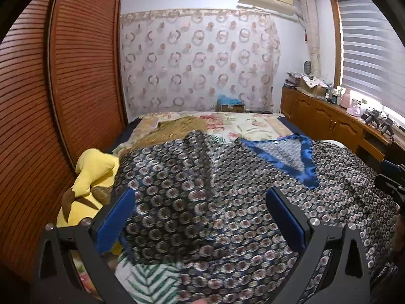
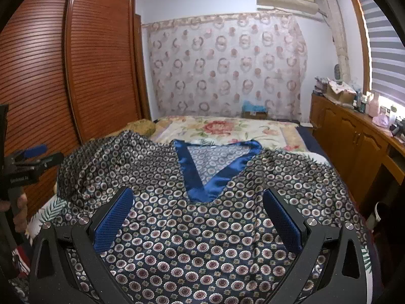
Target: Fold small clothes
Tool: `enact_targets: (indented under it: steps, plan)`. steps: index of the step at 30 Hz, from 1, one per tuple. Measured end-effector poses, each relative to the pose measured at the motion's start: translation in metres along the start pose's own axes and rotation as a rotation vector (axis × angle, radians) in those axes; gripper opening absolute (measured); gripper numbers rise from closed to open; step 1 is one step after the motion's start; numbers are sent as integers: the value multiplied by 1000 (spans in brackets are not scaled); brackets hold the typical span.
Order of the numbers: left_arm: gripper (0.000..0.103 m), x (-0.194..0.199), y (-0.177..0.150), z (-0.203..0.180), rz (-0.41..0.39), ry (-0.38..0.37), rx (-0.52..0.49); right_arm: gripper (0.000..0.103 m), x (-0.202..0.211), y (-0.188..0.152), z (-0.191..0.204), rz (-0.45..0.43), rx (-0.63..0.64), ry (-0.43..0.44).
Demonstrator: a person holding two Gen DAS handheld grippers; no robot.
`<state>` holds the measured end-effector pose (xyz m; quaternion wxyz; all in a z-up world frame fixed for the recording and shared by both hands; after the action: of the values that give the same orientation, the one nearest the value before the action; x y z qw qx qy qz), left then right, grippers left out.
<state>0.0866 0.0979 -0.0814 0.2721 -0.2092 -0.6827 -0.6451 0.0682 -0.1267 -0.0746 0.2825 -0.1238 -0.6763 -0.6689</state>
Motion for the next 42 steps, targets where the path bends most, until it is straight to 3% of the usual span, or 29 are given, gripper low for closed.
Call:
enact_targets:
  steps: [9,15,21,26,29,31,32,34,42]
  plan:
    - [103,-25,-22,51,62,-8,30,103,-26,-17,10,69,16,30]
    - [99,-45,-35,96,119,-57,96,103,-49,-39,15,148,28,39]
    - [89,-66,-42,112,174,-181,181,103,-64,-52,18,213,53,36]
    - [74,-83,-55,105,235,-226,188,103,-69,-56,21,240,65,45]
    - [59,-85,-60,98,248,-254,190,103,-71,-57,23,249,71,44]
    - [33,-84,-62,97,252,-261,189,103,-72,-58,24,255,76,45]
    - [27,-83,-61,96,250,-264,188,103,-72,-59,24,259,79,44]
    - [4,-77,-56,95,238,-267,180,103,-74,-60,25,266,83,47]
    - [0,-25,-11,74,115,-269,93,103,-75,-61,26,271,75,49]
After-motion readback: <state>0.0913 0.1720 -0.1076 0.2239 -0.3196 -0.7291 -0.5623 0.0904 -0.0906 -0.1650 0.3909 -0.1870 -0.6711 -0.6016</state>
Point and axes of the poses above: each gripper's, at about its wrist camera, not at the fingertips, and x roughly against the way its jaws point, z to its left, y to its top, the point moved 10 cm from there along -x, roughly the way its jaws point, and after that the axes turned 11 degrees about z, right-handed, at the moved point
